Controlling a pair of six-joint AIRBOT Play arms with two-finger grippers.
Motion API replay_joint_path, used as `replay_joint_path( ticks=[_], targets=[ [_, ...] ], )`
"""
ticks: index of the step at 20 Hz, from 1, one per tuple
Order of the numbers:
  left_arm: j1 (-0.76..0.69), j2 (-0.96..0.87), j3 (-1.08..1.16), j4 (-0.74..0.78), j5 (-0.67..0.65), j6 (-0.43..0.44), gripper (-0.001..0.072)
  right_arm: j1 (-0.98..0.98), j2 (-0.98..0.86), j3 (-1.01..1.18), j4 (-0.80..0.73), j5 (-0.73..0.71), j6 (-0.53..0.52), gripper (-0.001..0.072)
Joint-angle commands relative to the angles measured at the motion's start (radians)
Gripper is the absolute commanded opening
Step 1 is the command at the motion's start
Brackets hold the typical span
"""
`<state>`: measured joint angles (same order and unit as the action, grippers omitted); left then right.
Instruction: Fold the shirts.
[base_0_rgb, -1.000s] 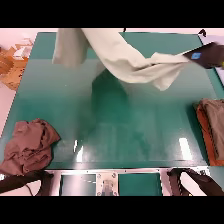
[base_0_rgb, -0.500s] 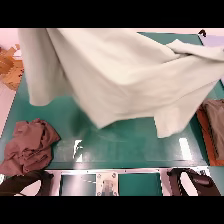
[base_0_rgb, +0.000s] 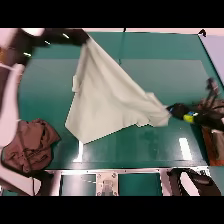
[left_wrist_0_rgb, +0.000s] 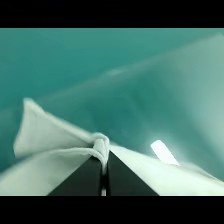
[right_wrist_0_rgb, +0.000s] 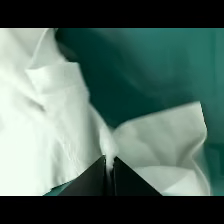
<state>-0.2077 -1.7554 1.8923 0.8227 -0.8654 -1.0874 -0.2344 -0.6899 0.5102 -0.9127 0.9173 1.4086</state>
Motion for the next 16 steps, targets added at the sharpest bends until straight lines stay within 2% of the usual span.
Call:
replay_joint_path(
  ticks=[1, 2, 3, 4, 5, 6, 7, 8, 9, 10, 11, 12, 14, 16],
  targets=[
    [-0.08, -0.191, -0.003, -0.124, 0.023, 0.074, 0.0021, 0.0, -0.133, -0.163, 0.067, -0.175, -0.033, 0.002],
    [-0.096, -0.208, -0.002, -0.121, 0.013, 0.067, 0.0022, 0.0, -0.172, -0.151, 0.064, -0.186, -0.037, 0.002],
    [-0.097, -0.209, 0.0, -0.115, -0.003, 0.046, 0.0129, 0.0, -0.208, -0.13, 0.064, -0.188, -0.058, 0.002],
    [-0.083, -0.2, 0.014, -0.116, -0.042, 0.005, 0.0445, -0.002, -0.236, -0.101, 0.063, -0.187, -0.076, 0.002],
    [-0.056, -0.192, 0.041, -0.116, -0.109, -0.046, 0.0549, -0.002, -0.254, -0.071, 0.061, -0.184, -0.085, 0.002],
    [-0.014, -0.179, 0.083, -0.114, -0.214, -0.098, 0.0547, -0.005, -0.263, -0.037, 0.049, -0.177, -0.085, 0.0031],
    [0.03, -0.169, 0.127, -0.109, -0.325, -0.163, 0.0548, -0.013, -0.263, -0.008, 0.029, -0.165, -0.085, 0.0146],
    [0.081, -0.155, 0.164, -0.104, -0.439, -0.243, 0.0547, -0.023, -0.263, 0.025, 0.003, -0.136, -0.085, 0.0322],
    [0.129, -0.131, 0.17, -0.095, -0.522, -0.295, 0.0547, -0.037, -0.263, 0.057, -0.026, -0.094, -0.085, 0.0373],
    [0.174, -0.105, 0.169, -0.058, -0.6, -0.348, 0.0547, -0.059, -0.263, 0.092, -0.062, -0.039, -0.085, 0.0383],
    [0.208, -0.085, 0.156, -0.011, -0.66, -0.392, 0.0547, -0.081, -0.263, 0.122, -0.088, 0.021, -0.086, 0.0441],
    [0.237, -0.054, 0.13, 0.045, -0.718, -0.431, 0.0547, -0.102, -0.263, 0.15, -0.109, 0.088, -0.091, 0.0462],
    [0.269, 0.006, 0.053, 0.155, -0.807, -0.469, 0.0547, -0.135, -0.263, 0.179, -0.12, 0.23, -0.186, 0.0462],
    [0.263, 0.087, -0.06, 0.245, -0.858, -0.48, 0.0547, -0.135, -0.263, 0.179, -0.118, 0.296, -0.217, 0.0461]
  ],
)
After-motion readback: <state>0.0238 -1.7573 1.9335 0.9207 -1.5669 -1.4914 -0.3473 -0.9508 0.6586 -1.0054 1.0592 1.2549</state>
